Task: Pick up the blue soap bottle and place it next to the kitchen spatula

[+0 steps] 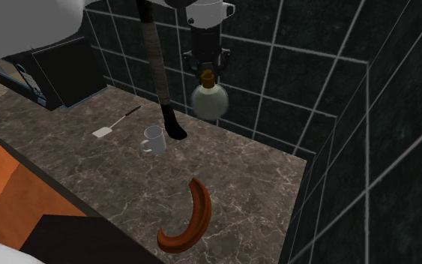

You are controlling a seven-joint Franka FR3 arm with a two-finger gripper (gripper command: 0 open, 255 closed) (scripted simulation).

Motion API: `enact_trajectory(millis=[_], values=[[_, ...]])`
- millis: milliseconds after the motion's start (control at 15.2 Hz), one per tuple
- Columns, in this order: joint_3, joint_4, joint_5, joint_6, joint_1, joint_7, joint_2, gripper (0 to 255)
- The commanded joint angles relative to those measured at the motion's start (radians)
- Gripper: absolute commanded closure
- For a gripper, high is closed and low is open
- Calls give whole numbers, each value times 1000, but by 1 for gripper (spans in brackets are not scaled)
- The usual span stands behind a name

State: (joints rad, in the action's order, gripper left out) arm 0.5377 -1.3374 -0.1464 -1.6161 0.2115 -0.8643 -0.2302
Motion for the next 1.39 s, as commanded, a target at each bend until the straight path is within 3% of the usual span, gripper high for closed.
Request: enact_trajectory(millis=[0,594,1320], values=[[-12,-97,49,-26,-56,57,84,255],[-132,-384,190,-82,-193,313,347,255],[-319,-569,231,-86,-288,605,523,255]])
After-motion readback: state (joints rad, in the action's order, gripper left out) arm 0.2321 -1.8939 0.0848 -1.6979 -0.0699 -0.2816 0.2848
